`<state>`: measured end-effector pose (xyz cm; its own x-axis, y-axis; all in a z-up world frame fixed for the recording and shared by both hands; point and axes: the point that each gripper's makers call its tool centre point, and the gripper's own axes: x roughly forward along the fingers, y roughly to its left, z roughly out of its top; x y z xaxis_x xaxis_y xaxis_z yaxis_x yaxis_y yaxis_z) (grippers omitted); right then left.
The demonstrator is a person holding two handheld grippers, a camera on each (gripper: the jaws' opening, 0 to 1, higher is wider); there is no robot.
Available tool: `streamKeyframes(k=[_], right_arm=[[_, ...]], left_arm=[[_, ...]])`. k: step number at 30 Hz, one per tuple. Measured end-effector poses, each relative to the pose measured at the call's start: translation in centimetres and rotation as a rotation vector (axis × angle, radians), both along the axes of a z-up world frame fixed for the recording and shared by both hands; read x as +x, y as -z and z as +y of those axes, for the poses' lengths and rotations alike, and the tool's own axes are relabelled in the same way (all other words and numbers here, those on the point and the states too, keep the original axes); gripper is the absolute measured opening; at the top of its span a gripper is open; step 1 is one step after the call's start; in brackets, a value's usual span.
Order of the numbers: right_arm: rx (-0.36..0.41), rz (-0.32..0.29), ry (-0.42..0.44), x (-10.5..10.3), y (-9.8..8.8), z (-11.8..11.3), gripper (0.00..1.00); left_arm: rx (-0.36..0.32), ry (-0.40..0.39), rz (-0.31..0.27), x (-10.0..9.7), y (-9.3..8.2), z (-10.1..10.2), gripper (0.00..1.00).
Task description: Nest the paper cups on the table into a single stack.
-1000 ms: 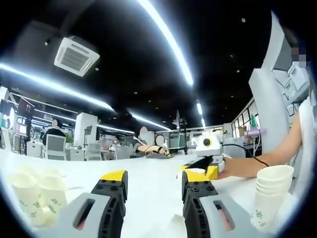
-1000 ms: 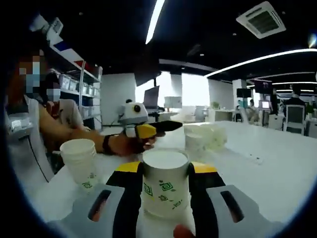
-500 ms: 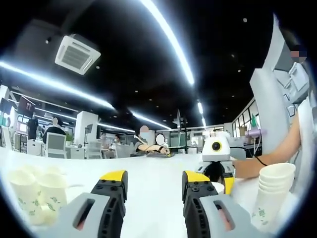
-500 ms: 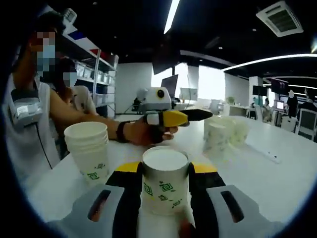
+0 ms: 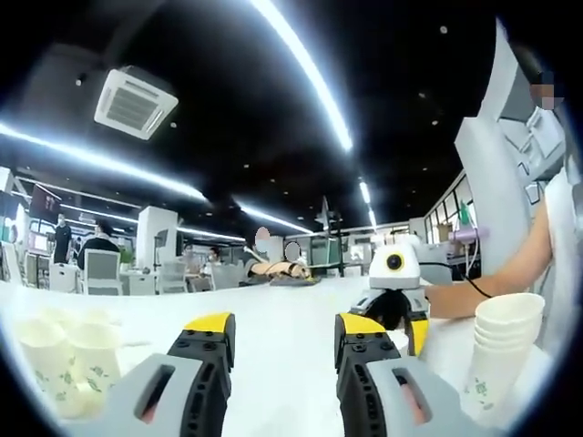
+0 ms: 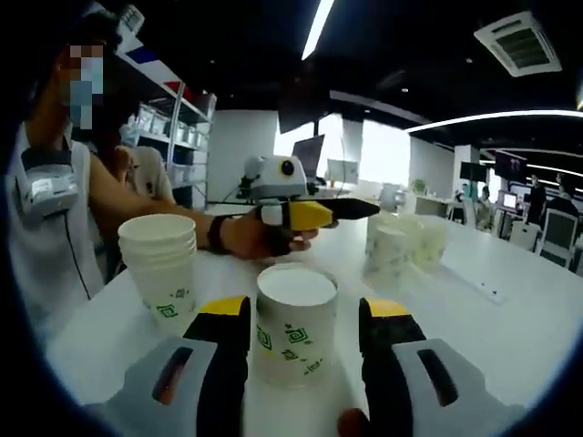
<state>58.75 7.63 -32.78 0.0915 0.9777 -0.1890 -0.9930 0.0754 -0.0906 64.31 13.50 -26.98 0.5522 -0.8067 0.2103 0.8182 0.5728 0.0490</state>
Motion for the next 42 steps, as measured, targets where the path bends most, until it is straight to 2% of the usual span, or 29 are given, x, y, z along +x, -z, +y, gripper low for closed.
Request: streamKeyframes(k=[4,8,14,18,22,28,34,36,42], right_arm=[[-0.006,0.008,0.012,0.1,0.3,-0.1,0.51],[0.01,0.002,0.026,0.3,-0.2,-0.2,0.51],[0.015,-0.009,0.025,0.2,-0.7,-0.5,0.51],[0.045,-0.007,0.025,0.1,-1.6,0.0,0.47],[0.032,-0.013,0.033,0.0,-1.7,0.5,0.44],[0.022,0.03,0.04,0.2,-1.8,0.0,0.39],[0.024,0.041,0.04,0.2,-2.1,-0.2,0.39],[0.016,0.037,0.034,0.0,-2.0,-0.3,0.39],[0.009,0.039,0.03,-0.1,-1.8,-0.3,0.39]], left_arm=[[0.032,-0.003,0.002,-0.3,0.6,0.0,0.47],[0.009,-0.007,-0.012,-0.8,-0.3,0.3,0.46],[0.008,0.002,-0.026,-0.9,-0.5,-0.2,0.47],[0.01,0.015,-0.028,-0.8,-0.5,-0.6,0.47],[0.019,0.019,-0.032,-1.0,-0.5,-0.9,0.47],[0.019,0.014,-0.033,-1.1,-0.6,-0.8,0.47],[0.02,0.01,-0.032,-0.9,-0.6,-0.6,0.47],[0.02,0.008,-0.028,0.1,-0.6,0.1,0.47],[0.014,0.009,-0.022,0.5,-0.6,0.1,0.47]])
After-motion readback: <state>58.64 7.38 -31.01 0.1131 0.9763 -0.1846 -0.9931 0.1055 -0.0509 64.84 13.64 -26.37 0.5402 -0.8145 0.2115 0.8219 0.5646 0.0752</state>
